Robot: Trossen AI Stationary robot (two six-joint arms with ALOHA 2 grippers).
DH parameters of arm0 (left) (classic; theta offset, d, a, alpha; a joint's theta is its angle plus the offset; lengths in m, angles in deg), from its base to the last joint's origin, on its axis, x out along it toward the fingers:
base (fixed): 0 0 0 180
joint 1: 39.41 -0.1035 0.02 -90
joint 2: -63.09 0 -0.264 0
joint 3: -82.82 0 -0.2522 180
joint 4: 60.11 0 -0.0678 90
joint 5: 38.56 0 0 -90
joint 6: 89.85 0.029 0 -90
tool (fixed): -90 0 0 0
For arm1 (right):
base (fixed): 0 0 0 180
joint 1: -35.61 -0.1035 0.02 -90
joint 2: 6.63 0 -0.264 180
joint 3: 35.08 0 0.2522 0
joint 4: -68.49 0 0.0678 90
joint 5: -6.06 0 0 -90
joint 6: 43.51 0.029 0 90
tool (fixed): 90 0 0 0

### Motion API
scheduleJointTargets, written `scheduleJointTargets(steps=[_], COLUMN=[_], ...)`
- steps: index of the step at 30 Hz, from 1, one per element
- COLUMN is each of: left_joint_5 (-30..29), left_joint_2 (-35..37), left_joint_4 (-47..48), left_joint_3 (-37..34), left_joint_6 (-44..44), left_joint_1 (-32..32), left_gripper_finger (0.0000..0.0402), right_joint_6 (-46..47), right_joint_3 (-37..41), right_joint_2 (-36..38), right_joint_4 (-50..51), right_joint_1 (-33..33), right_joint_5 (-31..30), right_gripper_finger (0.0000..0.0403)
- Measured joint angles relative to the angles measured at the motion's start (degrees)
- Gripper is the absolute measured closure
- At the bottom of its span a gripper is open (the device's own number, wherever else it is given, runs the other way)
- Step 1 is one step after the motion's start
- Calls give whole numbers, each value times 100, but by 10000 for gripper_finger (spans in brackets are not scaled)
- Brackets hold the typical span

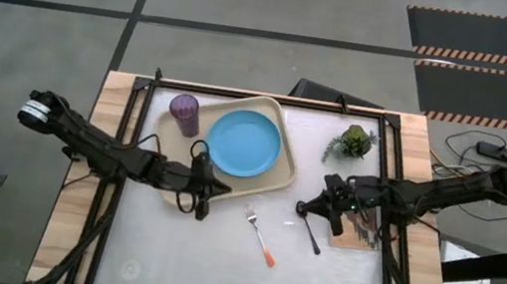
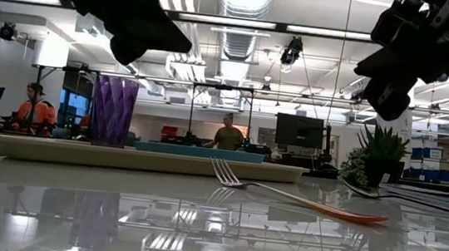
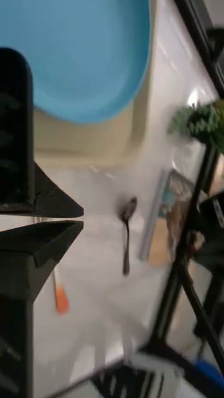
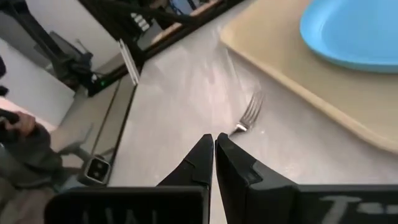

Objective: Pick and place plate/cup/fork/spoon on tray
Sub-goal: Put the orange fork on the gray tray to the left of the blue plate

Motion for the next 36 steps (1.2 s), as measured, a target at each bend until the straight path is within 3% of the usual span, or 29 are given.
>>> scheduleJointTargets(steps=[6, 10, 14, 17, 25, 29, 36], left_joint_5=[74, 388, 1117, 1132, 370, 383, 951], left_joint_2=[-470, -1141, -1750, -2141, -2758, -2962, -3457], left_joint_4=[-991, -1038, -1033, -1018, -971, -884, -839], left_joint_3=[-243, 35, 364, 614, 1323, 1627, 1873], left_joint_6=[-4, -150, -348, -249, 1047, 1811, 2007], left_joint_1=[282, 430, 604, 753, 766, 663, 216], left_gripper_finger=[400, 395, 367, 339, 267, 250, 249], right_joint_6=[-544, -766, -1023, -1245, -1700, -1917, -2048], right_joint_3=[0, 0, 0, 0, 0, 0, 0], right_joint_2=[-183, -307, -416, -462, -450, -449, -449], right_joint_4=[6, -16, -14, -15, -13, -9, -3], right_joint_1=[-132, -130, -130, -130, -130, -128, -128], right_joint_5=[-215, -429, -436, -439, -435, -434, -434], right_gripper_finger=[394, 394, 394, 394, 394, 394, 394])
